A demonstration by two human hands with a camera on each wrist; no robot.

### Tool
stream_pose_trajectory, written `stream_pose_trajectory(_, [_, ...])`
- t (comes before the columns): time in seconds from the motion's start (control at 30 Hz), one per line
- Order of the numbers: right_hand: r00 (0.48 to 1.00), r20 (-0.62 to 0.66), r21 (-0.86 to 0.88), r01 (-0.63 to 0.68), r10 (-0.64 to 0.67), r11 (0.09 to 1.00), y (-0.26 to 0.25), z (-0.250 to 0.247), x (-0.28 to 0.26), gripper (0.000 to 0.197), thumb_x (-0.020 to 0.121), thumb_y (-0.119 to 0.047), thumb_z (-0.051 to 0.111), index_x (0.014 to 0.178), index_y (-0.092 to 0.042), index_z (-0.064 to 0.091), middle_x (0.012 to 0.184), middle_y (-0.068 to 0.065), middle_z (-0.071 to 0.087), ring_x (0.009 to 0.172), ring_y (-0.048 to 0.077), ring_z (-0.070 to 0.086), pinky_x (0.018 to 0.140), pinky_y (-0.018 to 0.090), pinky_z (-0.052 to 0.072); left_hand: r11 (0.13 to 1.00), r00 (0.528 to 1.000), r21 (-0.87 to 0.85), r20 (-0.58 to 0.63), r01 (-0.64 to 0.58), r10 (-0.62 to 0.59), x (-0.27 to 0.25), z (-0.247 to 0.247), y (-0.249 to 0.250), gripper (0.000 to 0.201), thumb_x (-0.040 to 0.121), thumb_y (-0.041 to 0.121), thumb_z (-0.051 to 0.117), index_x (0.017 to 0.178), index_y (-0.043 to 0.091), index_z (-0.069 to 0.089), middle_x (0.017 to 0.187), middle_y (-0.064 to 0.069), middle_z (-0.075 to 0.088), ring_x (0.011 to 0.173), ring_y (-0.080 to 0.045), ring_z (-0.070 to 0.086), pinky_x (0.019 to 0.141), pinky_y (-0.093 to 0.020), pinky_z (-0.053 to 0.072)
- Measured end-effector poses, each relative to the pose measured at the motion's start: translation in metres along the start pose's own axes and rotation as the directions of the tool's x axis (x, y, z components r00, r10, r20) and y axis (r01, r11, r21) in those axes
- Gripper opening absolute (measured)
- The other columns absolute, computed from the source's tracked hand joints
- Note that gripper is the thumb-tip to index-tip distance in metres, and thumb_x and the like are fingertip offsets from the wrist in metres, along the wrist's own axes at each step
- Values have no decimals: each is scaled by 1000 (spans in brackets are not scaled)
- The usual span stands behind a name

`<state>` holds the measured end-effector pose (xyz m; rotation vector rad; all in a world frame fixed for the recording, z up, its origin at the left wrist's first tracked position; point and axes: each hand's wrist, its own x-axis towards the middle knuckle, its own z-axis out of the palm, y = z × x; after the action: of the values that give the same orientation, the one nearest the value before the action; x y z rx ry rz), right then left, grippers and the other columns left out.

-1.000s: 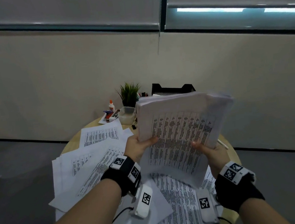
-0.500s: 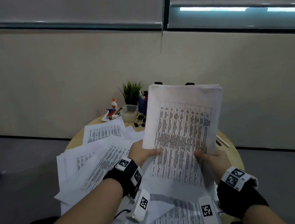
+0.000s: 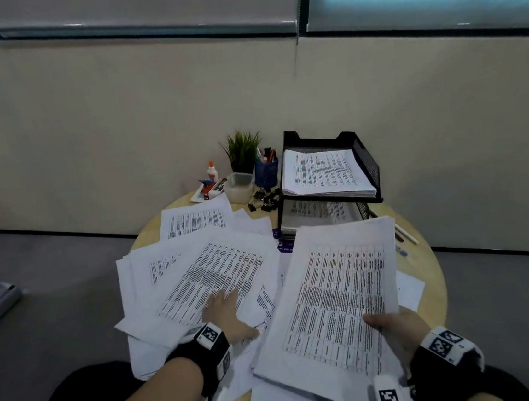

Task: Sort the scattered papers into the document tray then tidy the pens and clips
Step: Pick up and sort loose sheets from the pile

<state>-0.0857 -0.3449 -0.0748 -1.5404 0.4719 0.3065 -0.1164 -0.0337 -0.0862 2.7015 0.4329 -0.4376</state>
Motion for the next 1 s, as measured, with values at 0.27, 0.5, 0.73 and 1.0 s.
stream_pose_trajectory(0.27, [999,43,-209,-9,18,978,12,-9,5,23,67,-10,80,85,-4,69,89,14,74,89,35,67,90,45,48,998,999,42,17,43,-44,-4,-7,12,94,78,25,66,150,24,6,157,-12,1,145,-32,5,117,-49,16])
stream_pose_trajectory(0.5, [997,74,-176,50,-38,983,7,-3,1,18,77,5,69,94,4,63,92,26,70,90,41,65,89,54,50,998,998,19,14,-67,66,-14,-27,7,32,89,2,45,119,9,52,120,-9,54,111,-25,54,88,-30,48])
stream_pose_trajectory(0.73, [980,103,-5,171,-170,985,10,8,3,57,82,19,52,135,0,39,117,31,56,108,48,54,100,61,39,992,993,-63,45,-109,112,-20,-34,16,41,94,3,46,133,15,51,132,-5,57,113,-24,59,87,-27,47])
stream_pose_trajectory(1.0, [958,196,170,176,-209,969,1,3,-15,82,85,29,32,146,-25,27,128,19,48,97,39,56,68,40,56,966,987,254,162,-56,15,-33,-18,10,100,77,43,70,150,20,6,156,-14,5,144,-38,2,116,-46,13])
